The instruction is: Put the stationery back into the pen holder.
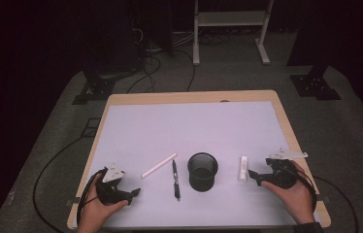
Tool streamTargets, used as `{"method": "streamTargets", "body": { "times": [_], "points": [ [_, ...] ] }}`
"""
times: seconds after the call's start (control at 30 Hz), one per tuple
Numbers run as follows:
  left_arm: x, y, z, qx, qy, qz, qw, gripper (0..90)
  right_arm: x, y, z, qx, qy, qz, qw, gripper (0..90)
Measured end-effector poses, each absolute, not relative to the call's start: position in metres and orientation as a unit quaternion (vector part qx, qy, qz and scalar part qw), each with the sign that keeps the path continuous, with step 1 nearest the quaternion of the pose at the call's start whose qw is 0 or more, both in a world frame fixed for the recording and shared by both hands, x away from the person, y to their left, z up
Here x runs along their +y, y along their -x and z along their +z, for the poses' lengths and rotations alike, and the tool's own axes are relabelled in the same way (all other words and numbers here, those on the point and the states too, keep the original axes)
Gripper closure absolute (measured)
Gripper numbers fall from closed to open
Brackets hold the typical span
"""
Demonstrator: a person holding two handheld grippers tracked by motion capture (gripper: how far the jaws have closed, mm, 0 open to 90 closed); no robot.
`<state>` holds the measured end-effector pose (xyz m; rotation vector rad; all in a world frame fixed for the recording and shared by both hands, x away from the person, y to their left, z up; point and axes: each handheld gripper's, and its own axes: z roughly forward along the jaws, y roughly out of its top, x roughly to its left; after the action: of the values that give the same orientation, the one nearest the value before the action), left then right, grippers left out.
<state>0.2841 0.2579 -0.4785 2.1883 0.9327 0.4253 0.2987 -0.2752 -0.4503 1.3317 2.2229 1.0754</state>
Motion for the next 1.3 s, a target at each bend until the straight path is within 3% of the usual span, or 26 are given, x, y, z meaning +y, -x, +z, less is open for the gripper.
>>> {"method": "streamTargets", "body": {
  "times": [0.93,1.3],
  "points": [
    [0.258,-0.286,-0.479,0.364,-0.846,0.157,0.357,6.6,-0.245,-0.325,-0.446,0.788,-0.472,0.364,0.155,15.0],
    [0.258,-0.285,-0.479,0.364,-0.846,0.157,0.357,6.6,-0.236,-0.33,-0.452,0.795,-0.473,0.352,0.143,25.5]
  ]
}}
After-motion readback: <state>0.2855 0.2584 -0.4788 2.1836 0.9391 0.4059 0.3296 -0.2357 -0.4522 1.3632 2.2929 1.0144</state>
